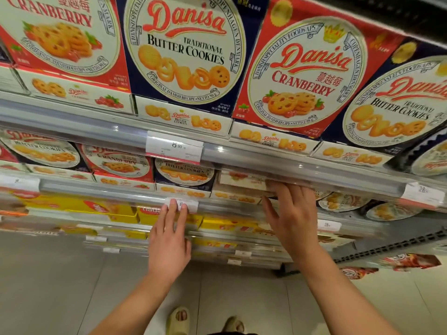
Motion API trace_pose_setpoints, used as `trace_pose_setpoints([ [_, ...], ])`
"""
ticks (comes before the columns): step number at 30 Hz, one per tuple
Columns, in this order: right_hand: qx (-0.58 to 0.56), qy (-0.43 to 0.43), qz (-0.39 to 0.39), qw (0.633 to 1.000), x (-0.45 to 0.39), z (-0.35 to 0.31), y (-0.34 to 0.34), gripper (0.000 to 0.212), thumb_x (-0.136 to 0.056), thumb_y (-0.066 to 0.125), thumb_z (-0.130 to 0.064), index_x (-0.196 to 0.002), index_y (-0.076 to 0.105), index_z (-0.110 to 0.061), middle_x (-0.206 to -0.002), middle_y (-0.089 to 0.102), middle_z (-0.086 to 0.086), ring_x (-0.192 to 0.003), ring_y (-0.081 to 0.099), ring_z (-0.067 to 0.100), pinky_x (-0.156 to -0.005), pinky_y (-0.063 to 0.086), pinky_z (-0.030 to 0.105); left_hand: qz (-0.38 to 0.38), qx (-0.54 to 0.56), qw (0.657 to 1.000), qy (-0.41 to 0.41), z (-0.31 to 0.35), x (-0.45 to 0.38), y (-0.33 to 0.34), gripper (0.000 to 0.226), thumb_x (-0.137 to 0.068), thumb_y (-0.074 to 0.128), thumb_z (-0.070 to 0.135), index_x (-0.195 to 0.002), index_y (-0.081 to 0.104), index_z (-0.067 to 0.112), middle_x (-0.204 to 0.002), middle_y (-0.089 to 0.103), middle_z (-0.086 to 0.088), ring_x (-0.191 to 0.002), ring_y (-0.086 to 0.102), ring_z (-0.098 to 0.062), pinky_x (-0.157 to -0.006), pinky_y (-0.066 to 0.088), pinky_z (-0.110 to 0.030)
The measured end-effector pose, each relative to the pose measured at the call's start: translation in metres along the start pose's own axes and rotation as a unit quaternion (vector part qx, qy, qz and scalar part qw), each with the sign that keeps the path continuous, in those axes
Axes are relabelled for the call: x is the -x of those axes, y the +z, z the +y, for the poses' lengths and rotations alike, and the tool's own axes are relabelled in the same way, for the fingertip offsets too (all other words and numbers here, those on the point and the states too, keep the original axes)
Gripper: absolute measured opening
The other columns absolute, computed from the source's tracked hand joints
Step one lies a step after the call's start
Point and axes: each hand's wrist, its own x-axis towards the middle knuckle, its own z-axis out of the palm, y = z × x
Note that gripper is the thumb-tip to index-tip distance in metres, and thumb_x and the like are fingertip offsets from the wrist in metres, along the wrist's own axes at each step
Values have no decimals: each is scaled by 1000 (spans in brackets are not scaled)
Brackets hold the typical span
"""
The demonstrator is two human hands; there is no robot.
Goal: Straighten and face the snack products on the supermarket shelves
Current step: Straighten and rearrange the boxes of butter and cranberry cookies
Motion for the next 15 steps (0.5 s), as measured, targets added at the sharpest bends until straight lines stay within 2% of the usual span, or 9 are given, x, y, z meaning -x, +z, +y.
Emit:
trace_pose_setpoints([
  [4,-57,-41,-32,997,7,9,-14,38,-91,73,-19,-126,64,-7,-124,63,18,-115,60,37,-99,51,48,-7,-22,1000,-1,4,2,-3,102,-80,71,33,-163,15,15,-171,3,-13,-157,5,-35,-114,40,-53],
  [9,-75,-19,-95,992,26,13,-36,57,-74,88,-13,-126,66,-4,-122,60,14,-112,58,32,-95,52,40,-35,-33,999,-22,13,4,-13,102,-86,66,39,-163,2,18,-170,-10,-10,-157,-4,-33,-118,36,-50],
  [12,-131,17,-105,986,43,16,-53,58,-72,88,-11,-126,66,-5,-123,59,11,-113,56,26,-100,43,26,-52,20,998,-31,18,2,-21,93,-90,65,36,-163,11,18,-171,-6,-8,-157,-2,-31,-122,32,-48],
  [15,-213,65,-96,970,64,14,-63,58,-72,86,-8,-126,64,-7,-124,61,7,-114,57,21,-103,40,23,-59,105,992,-45,20,1,-37,81,-93,64,28,-162,20,21,-171,0,-1,-157,9,-25,-123,26,-35],
])
